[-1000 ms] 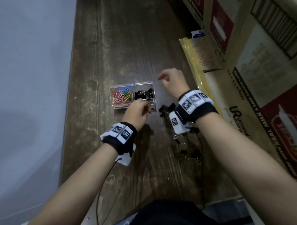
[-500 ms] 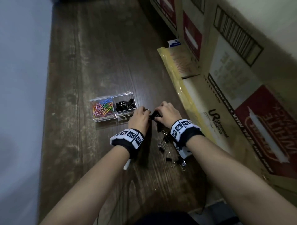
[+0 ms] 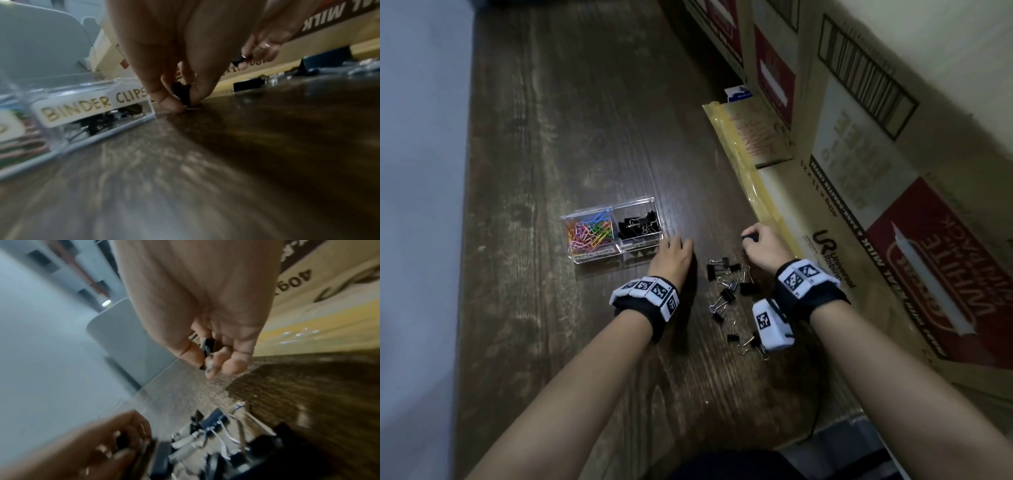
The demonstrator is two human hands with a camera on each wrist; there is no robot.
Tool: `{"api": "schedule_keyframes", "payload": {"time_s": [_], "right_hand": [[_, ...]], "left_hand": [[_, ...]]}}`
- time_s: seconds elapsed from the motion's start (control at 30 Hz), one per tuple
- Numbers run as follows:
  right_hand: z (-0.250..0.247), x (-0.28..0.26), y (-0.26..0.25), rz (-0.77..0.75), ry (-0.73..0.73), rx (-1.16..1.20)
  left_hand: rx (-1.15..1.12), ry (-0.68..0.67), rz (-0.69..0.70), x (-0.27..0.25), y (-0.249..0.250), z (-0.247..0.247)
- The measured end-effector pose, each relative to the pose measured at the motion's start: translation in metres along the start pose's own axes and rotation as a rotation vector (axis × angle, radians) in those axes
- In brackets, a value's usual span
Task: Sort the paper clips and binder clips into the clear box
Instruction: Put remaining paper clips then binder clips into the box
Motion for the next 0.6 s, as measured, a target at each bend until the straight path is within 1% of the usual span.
{"api": "schedule_keyframes", "payload": {"time_s": [0.03,0.13,0.17,0.23,0.3,0.33,0.37,0.43,0.53,0.6], "right_hand": [[0.002,-0.004,-0.001,-0.022,-0.014,-0.096],[0.013,-0.019,-0.008,-0.075,-0.142,-0.371],[0.018,-0.024,-0.01,-0.119,-0.171,-0.481],[0.028,-0.032,-0.016,-0.267,-0.196,-0.675],[0.035,-0.036,-0.02,-0.394,-0.199,-0.839],[0.037,-0.035,-0.02,-0.42,-0.193,-0.872],[0.039,-0.034,-0.018,-0.425,-0.189,-0.874],[0.04,-0.033,-0.014,-0.421,-0.19,-0.856],[0.041,-0.036,-0.014,-0.412,-0.205,-0.832],[0.039,-0.038,-0.027,-0.386,-0.196,-0.718]], "left_hand": [[-0.042,-0.008,-0.013,-0.004,-0.003,0.0],[-0.177,-0.034,-0.027,-0.012,-0.014,-0.01],[-0.218,-0.022,-0.026,-0.015,-0.018,-0.017],[-0.328,0.075,-0.044,-0.019,-0.028,-0.031],[-0.418,0.233,-0.108,-0.022,-0.042,-0.048],[-0.437,0.298,-0.153,-0.022,-0.05,-0.055],[-0.445,0.329,-0.199,-0.021,-0.059,-0.06],[-0.463,0.293,-0.281,-0.016,-0.074,-0.067],[-0.505,0.194,-0.331,-0.01,-0.083,-0.07],[-0.521,0.218,-0.346,-0.011,-0.087,-0.073]]}}
Point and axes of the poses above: each hand's wrist, its own x-axis towards the middle knuckle, its own z-axis out of the palm, y = z × x, the point moved 1 cm from there along x, towards the middle knuckle, and after that the axes turned 7 degrees about x, right-handed, at the moved point
